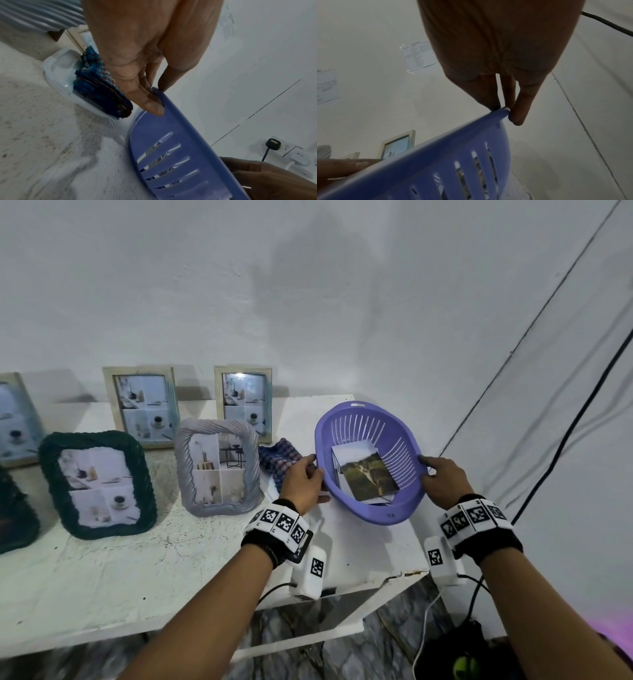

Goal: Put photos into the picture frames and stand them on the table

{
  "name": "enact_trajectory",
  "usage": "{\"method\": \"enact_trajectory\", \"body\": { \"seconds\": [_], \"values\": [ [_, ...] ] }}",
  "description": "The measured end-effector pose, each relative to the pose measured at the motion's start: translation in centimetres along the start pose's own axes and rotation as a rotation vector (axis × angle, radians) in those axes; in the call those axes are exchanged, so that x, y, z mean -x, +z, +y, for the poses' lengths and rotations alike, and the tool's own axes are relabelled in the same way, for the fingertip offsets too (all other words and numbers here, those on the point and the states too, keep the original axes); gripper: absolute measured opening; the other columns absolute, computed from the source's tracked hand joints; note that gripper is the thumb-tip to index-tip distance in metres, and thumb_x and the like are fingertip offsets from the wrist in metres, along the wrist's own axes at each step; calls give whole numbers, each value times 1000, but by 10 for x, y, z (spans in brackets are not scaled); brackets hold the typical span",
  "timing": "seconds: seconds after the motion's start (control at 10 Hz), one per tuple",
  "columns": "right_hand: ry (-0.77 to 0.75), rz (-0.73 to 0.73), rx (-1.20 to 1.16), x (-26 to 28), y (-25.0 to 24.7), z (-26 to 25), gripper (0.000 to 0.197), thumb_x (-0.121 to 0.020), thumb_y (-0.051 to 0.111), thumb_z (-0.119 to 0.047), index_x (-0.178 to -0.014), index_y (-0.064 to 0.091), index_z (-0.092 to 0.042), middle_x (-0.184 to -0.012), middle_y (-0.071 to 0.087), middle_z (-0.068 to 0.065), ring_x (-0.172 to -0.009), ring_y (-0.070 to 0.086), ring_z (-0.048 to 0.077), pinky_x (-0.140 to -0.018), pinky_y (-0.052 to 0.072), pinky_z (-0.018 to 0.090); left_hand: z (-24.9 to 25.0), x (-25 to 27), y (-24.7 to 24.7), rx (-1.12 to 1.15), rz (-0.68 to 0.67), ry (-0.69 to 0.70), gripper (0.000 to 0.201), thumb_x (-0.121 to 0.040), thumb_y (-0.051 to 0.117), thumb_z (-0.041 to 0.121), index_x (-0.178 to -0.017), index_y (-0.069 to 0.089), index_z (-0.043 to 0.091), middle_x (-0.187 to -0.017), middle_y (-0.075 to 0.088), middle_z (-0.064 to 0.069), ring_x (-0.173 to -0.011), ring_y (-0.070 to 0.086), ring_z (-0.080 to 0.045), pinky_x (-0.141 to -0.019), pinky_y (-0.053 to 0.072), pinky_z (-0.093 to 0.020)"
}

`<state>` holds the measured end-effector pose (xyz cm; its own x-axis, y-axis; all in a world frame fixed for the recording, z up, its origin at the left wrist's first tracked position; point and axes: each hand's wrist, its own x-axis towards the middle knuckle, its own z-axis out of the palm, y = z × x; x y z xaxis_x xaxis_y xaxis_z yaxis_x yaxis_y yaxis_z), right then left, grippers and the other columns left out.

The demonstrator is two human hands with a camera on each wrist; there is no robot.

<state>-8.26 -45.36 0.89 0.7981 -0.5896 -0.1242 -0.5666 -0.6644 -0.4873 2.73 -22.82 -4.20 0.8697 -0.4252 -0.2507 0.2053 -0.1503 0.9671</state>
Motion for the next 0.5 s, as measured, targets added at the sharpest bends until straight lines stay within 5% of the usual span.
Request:
{"method": "enact_trajectory", "body": {
  "seconds": [0.1, 0.3, 0.4, 0.5],
  "values": [
    [-12, -16, 5, 2, 3, 0, 45, -93, 51, -9, -138, 50, -9, -141, 51, 16, -126, 49, 34, -106, 34, 34, -2, 2, -4, 15, 41, 26, 25, -103, 43, 12, -123, 57, 13, -106, 68, -11, -87, 70, -28, -68, 60, -35],
    [-28, -25, -10, 8, 4, -6, 45, -93, 52, -11, -138, 50, -11, -139, 53, 15, -122, 52, 33, -104, 37, 34, 1, 20, -15, 34, 42, 61, 21, -103, 44, 13, -101, 59, 28, -99, 69, -8, -76, 69, -23, -67, 59, -34],
    [-80, -1, 18, 11, 0, -8, 46, -93, 55, -14, -139, 49, -10, -138, 53, 15, -119, 54, 33, -101, 39, 34, 1, 31, -27, -44, 30, 60, 23, -101, 48, 15, -118, 55, 30, -98, 69, -4, -81, 70, -22, -70, 59, -34],
    [-237, 191, -122, 31, -18, -33, 39, -93, 56, -11, -132, 56, -11, -131, 58, 11, -108, 59, 25, -89, 43, 23, -6, 62, -53, -177, -37, 122, 27, -100, 51, 17, -127, 55, 19, -101, 67, -4, -83, 69, -16, -70, 56, -30]
  ]
}}
